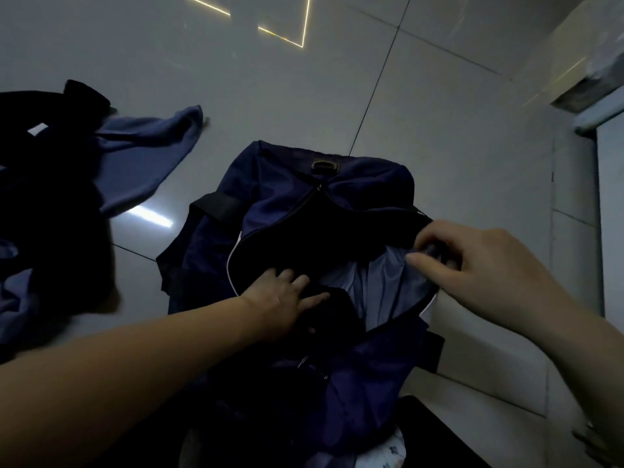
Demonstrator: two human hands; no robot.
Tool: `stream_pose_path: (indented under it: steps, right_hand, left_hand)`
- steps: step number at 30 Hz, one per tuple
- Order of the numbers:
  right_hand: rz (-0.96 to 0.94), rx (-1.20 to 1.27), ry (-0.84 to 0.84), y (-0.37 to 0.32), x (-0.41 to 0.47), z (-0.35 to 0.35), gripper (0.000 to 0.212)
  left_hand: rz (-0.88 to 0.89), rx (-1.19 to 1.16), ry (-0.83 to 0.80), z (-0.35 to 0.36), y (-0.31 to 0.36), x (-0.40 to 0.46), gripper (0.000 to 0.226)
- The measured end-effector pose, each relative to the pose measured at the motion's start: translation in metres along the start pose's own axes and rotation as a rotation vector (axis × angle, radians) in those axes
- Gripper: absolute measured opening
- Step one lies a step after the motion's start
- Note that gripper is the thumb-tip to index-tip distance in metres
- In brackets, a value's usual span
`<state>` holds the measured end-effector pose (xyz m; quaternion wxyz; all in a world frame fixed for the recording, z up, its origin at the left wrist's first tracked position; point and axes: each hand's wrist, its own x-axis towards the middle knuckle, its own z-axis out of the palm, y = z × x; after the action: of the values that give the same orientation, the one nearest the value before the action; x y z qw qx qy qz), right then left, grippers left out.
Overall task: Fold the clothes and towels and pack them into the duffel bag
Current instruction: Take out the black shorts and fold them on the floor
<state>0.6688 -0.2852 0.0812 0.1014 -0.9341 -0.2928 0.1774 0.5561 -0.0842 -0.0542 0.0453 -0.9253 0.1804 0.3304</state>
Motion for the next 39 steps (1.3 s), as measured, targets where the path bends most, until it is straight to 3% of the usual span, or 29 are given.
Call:
stream_pose_path:
  steps: [4,6,10,13,15,18,20,21,24,30,35,37,39]
  right_hand:
    - [-0.171,-0.074,0.263,-0.012,0.008,-0.004,0.023]
    - [-0.313,-0.114,0.241,-0.027,0.011,0.005,0.025]
    - [-0.627,-0.305,0.169,-0.041,0.019,0.026,0.032]
    - [-0.531,-0.215,0.330,-0.032,0.037,0.008,0.037]
    - [-0.352,-0.126,0.330,-0.024,0.064,-0.008,0.049]
    - [-0.068,-0.160,-0.009,-0.014,0.121,-0.015,0.078]
    - [0.029,-0.115,-0.240,-0.012,0.146,0.000,0.057]
    - [0.034,-0.080,-0.247,-0.010,0.153,0.010,0.038]
    - [0.034,-0.024,-0.036,-0.006,0.157,0.020,0.013]
    - [-0.092,0.069,0.188,-0.011,0.138,-0.033,0.019]
    - [-0.095,0.201,0.397,-0.002,0.115,-0.075,0.025]
    - [-0.072,0.207,0.418,0.003,0.111,-0.084,0.026]
    - [-0.060,0.144,0.451,0.007,0.105,-0.085,0.028]
  left_hand:
    - [0.000,0.013,0.480,-0.009,-0.024,-0.027,0.046]
    - [0.042,0.041,0.492,0.000,-0.040,-0.043,0.044]
    - [0.132,0.155,0.446,0.018,-0.049,-0.063,0.014]
    - [0.166,0.153,0.605,0.018,-0.056,-0.072,0.012]
    - [0.156,0.129,0.707,0.014,-0.066,-0.081,0.016]
    - [0.069,0.110,0.750,0.010,-0.082,-0.100,0.035]
    - [0.034,0.097,0.762,0.017,-0.087,-0.106,0.035]
    - [0.033,0.080,0.768,0.021,-0.088,-0.107,0.033]
    - [0.069,0.005,0.823,0.028,-0.090,-0.106,0.025]
    - [0.099,-0.034,1.043,-0.013,-0.097,-0.094,0.049]
    - [0.099,0.025,1.135,-0.038,-0.116,-0.083,0.035]
    - [-0.004,-0.028,1.214,-0.039,-0.119,-0.079,0.036]
    - [-0.209,-0.238,1.292,-0.032,-0.108,-0.077,0.028]
